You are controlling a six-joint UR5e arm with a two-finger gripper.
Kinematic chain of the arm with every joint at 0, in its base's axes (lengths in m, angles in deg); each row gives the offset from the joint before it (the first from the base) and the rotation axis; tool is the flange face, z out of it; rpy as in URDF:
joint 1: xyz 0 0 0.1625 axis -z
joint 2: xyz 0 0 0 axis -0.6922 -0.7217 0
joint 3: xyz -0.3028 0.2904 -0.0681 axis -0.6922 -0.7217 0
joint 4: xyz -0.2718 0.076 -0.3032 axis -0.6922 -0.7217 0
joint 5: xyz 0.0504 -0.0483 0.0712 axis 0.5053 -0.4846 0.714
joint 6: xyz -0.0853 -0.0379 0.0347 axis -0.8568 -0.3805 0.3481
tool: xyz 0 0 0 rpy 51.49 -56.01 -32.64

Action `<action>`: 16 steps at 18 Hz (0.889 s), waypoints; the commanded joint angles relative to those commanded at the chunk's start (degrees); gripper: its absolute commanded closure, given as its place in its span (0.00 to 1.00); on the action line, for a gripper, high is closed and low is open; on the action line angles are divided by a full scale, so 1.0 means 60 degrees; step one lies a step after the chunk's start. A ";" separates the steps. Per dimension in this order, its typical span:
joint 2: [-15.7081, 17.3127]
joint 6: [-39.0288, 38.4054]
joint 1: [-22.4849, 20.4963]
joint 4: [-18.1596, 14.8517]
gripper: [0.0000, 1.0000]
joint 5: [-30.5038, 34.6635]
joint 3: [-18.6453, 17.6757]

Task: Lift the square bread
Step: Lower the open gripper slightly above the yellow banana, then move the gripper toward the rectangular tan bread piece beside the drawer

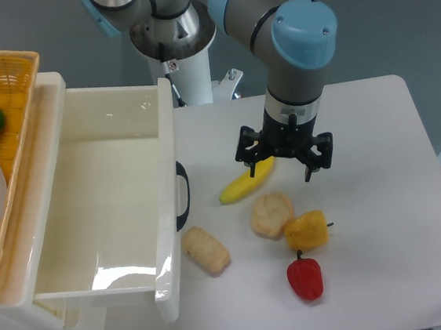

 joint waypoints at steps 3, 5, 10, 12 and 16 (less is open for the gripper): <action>0.0000 0.0000 -0.0073 0.0233 0.00 -0.0047 -0.0365; -0.0015 -0.0073 -0.0073 0.0542 0.00 -0.0032 -0.0527; -0.0189 0.0014 -0.0117 0.0601 0.00 -0.0032 -0.0527; -0.0409 -0.0160 -0.0103 0.0543 0.00 -0.0017 -0.0557; -0.0702 -0.1696 -0.0001 0.0543 0.00 -0.0076 -0.0718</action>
